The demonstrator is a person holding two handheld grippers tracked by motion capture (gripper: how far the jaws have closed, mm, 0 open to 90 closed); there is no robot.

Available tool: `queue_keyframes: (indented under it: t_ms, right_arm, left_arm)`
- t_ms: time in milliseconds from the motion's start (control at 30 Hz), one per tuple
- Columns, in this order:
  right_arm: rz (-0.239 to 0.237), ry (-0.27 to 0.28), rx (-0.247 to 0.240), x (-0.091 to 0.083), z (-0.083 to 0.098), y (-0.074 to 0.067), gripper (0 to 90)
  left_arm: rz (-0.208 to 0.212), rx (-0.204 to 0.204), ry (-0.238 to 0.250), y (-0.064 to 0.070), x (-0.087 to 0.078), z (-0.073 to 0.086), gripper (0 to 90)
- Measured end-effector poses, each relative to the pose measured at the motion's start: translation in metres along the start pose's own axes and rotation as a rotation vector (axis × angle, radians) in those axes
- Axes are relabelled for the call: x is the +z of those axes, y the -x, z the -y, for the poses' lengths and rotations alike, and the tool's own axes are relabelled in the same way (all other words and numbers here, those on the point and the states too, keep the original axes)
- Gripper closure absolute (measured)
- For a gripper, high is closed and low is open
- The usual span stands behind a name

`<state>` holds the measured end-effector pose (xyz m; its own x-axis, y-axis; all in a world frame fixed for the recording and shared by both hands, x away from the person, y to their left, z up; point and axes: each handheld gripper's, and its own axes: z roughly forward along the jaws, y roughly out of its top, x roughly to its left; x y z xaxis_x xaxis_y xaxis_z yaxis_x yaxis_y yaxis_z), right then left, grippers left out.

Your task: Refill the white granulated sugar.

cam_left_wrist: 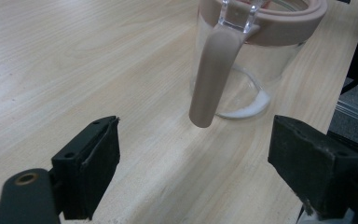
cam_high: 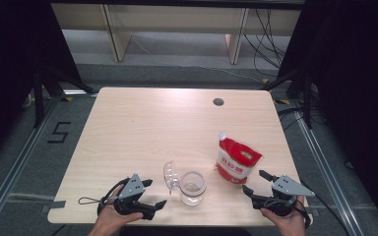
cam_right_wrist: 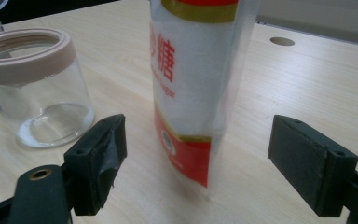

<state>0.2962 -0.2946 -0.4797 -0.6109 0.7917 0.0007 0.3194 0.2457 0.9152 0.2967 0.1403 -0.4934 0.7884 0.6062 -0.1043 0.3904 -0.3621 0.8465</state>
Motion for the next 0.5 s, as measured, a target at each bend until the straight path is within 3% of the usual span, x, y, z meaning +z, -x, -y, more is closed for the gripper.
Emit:
queue_keyframes:
  t_ms: [100, 167, 200, 300, 400, 500]
  right_arm:
    - [0.010, -0.007, -0.009, 0.004, -0.002, 0.003, 19.8]
    - [0.021, -0.022, 0.010, 0.005, -0.002, 0.002, 19.6]
    - [0.006, -0.013, -0.010, 0.007, -0.003, 0.005, 19.6]
    - [0.011, 0.000, -0.018, 0.010, -0.003, 0.008, 19.2]
    - [-0.004, -0.014, 0.004, 0.014, -0.002, 0.006, 19.0]
    - [-0.013, 0.000, -0.025, 0.018, -0.003, 0.006, 18.9]
  left_arm:
    - [0.002, 0.007, -0.013, 0.000, -0.002, 0.000, 16.1]
    - [-0.007, 0.001, -0.006, 0.000, -0.003, 0.001, 16.1]
    - [-0.013, 0.017, -0.009, -0.002, -0.004, 0.001, 16.1]
    - [-0.009, -0.014, 0.025, -0.001, -0.004, 0.002, 16.1]
    - [-0.002, 0.001, 0.009, -0.001, -0.003, 0.001, 16.2]
    - [-0.010, -0.001, 0.010, 0.001, -0.002, 0.002, 16.1]
